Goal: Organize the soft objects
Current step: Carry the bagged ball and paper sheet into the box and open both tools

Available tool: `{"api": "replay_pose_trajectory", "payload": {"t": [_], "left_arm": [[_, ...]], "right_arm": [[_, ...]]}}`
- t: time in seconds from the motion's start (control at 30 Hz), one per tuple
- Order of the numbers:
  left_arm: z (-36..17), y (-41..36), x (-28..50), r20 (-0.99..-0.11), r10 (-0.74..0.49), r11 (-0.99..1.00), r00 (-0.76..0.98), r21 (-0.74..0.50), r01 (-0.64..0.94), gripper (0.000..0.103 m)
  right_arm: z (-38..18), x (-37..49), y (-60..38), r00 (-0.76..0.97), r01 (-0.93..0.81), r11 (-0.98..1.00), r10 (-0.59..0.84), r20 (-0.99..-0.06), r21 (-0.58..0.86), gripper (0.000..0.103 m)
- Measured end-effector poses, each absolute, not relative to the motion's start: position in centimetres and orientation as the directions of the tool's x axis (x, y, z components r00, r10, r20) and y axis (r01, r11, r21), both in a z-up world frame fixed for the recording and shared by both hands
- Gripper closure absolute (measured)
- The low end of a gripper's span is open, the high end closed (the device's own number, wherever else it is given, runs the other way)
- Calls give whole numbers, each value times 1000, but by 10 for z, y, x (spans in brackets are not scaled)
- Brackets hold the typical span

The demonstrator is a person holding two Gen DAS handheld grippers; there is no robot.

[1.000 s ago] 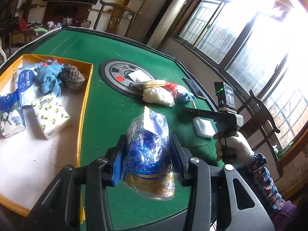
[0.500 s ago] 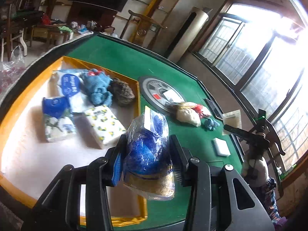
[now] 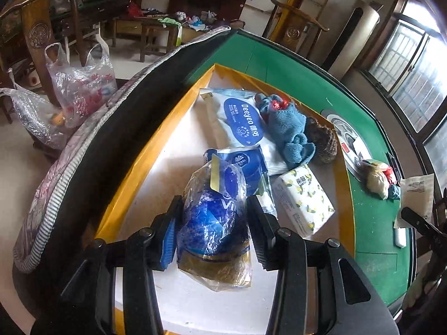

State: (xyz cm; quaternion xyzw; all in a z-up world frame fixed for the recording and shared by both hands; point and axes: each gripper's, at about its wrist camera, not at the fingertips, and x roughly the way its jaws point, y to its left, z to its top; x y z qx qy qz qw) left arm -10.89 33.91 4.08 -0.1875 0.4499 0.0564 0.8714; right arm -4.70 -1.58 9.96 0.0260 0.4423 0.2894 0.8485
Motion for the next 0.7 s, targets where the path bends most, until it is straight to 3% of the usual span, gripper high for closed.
{"api": "replay_pose_trajectory", "payload": {"t": [0.1, 0.7], "left_arm": [[39, 347, -109, -810, -60, 912, 584, -283, -298, 49], [76, 365, -172, -648, -114, 817, 753, -492, -300, 31]], "right_arm": [[95, -52, 18, 400, -517, 803, 534, -745, 297, 96], [38, -82, 185, 48, -705, 596, 580, -813, 384, 95]]}}
